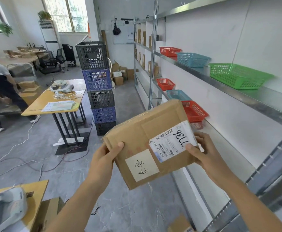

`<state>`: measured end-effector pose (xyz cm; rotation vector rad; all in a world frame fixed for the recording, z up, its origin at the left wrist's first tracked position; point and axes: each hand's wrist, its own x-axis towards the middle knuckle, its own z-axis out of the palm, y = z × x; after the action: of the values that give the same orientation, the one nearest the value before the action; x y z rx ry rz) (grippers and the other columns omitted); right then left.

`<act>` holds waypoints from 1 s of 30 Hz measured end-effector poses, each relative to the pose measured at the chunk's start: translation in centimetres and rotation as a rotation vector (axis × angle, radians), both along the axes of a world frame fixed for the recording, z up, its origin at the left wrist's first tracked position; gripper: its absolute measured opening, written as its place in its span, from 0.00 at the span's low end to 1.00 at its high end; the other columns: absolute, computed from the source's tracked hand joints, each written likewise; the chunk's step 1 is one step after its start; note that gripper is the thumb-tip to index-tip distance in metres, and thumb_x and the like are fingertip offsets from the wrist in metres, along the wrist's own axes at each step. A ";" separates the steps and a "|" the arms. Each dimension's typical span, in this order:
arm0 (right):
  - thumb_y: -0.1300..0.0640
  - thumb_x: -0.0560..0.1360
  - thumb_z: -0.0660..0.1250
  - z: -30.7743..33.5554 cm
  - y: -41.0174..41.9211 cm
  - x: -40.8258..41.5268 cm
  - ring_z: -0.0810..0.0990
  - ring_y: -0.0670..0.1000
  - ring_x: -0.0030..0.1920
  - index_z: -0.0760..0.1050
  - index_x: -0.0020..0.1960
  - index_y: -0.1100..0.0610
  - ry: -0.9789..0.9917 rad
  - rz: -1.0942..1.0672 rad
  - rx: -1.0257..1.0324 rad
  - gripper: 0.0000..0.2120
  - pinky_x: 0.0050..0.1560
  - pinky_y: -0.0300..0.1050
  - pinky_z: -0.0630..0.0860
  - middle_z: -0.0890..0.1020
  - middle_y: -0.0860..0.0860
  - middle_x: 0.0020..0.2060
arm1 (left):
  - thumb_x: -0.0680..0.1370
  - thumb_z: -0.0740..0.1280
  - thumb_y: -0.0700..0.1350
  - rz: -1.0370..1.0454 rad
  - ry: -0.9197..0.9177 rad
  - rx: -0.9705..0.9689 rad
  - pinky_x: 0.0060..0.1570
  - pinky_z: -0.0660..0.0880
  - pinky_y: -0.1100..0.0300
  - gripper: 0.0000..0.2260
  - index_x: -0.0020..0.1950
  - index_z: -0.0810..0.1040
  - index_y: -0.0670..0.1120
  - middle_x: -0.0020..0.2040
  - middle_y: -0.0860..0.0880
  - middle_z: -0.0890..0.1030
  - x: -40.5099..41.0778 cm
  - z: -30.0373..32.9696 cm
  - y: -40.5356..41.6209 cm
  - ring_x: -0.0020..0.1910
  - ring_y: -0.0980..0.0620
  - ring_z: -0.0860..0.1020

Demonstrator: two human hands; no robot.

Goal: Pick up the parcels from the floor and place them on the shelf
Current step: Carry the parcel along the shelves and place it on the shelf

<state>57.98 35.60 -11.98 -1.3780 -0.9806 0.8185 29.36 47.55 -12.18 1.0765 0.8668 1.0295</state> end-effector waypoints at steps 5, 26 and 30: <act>0.35 0.78 0.59 1.1 -0.3 -1.1 0.78 0.33 0.59 0.65 0.63 0.23 -0.255 0.102 -0.226 0.15 0.50 0.35 0.79 0.79 0.23 0.56 | 0.82 0.60 0.63 -0.202 0.094 -0.210 0.56 0.81 0.42 0.17 0.71 0.70 0.70 0.59 0.58 0.88 -0.1 0.5 -0.3 0.61 0.50 0.84; 0.38 0.59 0.82 -1.0 -0.3 -1.2 0.90 0.53 0.51 0.79 0.56 0.43 0.112 0.019 -0.029 0.29 0.45 0.47 0.86 0.84 0.55 0.61 | 0.73 0.74 0.52 0.039 -0.043 0.110 0.70 0.73 0.50 0.35 0.78 0.70 0.49 0.68 0.51 0.82 0.7 3.0 -0.1 0.69 0.45 0.79; 0.40 0.73 0.72 -2.4 -0.2 -2.6 0.84 0.46 0.64 0.70 0.72 0.35 -0.035 0.100 -0.096 0.28 0.62 0.52 0.82 0.82 0.42 0.67 | 0.84 0.60 0.59 -0.171 0.121 0.124 0.68 0.71 0.38 0.21 0.77 0.65 0.70 0.73 0.60 0.78 2.5 2.3 -1.0 0.73 0.48 0.74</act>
<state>55.42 35.42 -14.38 -1.4389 -1.0558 0.9289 31.86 46.60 -9.87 1.3056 0.7997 0.8913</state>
